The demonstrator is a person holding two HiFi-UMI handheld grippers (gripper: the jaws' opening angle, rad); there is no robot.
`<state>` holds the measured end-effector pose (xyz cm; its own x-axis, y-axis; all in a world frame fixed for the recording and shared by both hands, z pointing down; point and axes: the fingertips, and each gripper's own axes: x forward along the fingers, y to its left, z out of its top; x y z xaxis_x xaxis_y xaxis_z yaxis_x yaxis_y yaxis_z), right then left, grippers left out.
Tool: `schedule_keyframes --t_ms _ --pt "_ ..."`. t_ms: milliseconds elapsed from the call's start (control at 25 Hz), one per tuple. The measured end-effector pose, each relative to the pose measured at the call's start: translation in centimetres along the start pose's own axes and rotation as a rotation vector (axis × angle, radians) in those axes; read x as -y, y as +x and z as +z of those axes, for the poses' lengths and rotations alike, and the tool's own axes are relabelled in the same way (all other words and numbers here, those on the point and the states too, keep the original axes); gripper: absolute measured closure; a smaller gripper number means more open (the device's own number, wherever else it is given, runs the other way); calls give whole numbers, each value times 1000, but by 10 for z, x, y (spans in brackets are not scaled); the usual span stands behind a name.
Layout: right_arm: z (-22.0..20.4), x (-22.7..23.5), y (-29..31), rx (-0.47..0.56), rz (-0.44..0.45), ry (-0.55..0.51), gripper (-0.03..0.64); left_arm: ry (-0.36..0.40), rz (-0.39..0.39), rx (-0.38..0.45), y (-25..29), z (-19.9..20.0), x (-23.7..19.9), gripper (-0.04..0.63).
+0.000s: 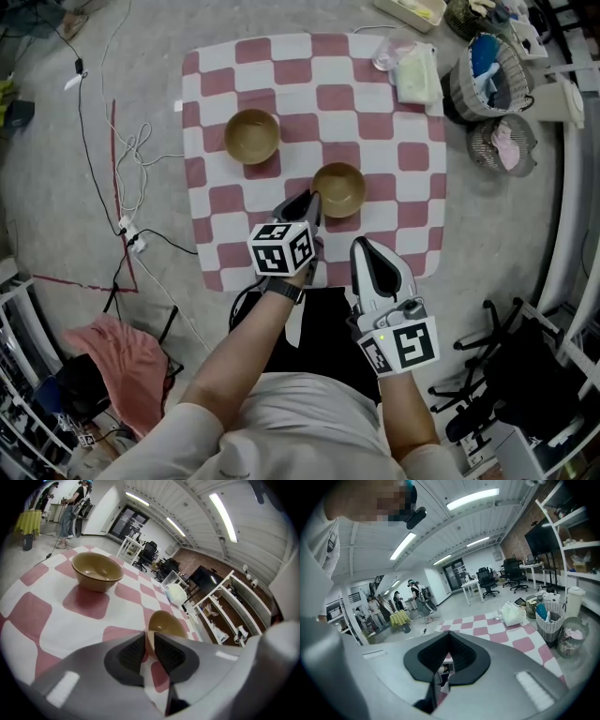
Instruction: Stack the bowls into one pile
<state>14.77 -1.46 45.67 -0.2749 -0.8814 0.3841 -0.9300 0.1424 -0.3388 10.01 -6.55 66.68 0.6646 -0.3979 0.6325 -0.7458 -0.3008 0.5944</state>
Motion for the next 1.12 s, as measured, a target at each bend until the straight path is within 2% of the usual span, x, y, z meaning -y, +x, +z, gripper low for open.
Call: schedule_keyframes --t_ms 320,480,1120 --pt "3 5 5 -9 2 3 607 -32 49 -39 0 1 -12 578" --pt "13 -1 13 -7 23 -2 607 -26 67 -32 -11 17 -17 578" --pt "62 -55 63 -10 195 -55 607 -56 174 156 -75 134 -53 577"
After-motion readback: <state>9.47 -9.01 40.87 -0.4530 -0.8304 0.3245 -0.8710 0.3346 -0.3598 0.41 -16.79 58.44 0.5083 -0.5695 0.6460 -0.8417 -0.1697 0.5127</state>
